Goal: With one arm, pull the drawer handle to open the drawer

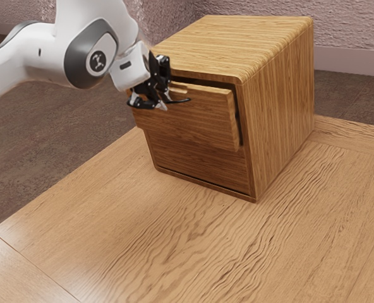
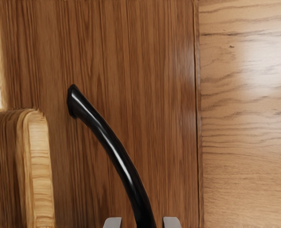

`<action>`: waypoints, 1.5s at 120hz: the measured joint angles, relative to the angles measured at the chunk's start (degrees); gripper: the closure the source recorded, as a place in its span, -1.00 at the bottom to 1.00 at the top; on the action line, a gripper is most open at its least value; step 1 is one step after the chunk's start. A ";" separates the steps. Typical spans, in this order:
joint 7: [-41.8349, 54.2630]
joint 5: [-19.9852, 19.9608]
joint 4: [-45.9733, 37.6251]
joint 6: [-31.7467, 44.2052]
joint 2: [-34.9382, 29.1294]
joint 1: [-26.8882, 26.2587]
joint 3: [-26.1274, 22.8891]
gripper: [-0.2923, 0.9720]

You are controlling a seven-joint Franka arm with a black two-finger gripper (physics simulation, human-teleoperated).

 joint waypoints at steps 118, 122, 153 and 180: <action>-0.44 0.01 -10.47 0.25 -8.37 -0.45 0.47 0.56; -0.45 0.01 -10.79 0.25 -8.67 -0.03 0.02 0.57; -0.47 0.06 -13.26 0.19 -11.10 -0.14 0.09 0.54; -0.49 0.07 -15.77 0.20 -13.41 0.23 0.17 0.53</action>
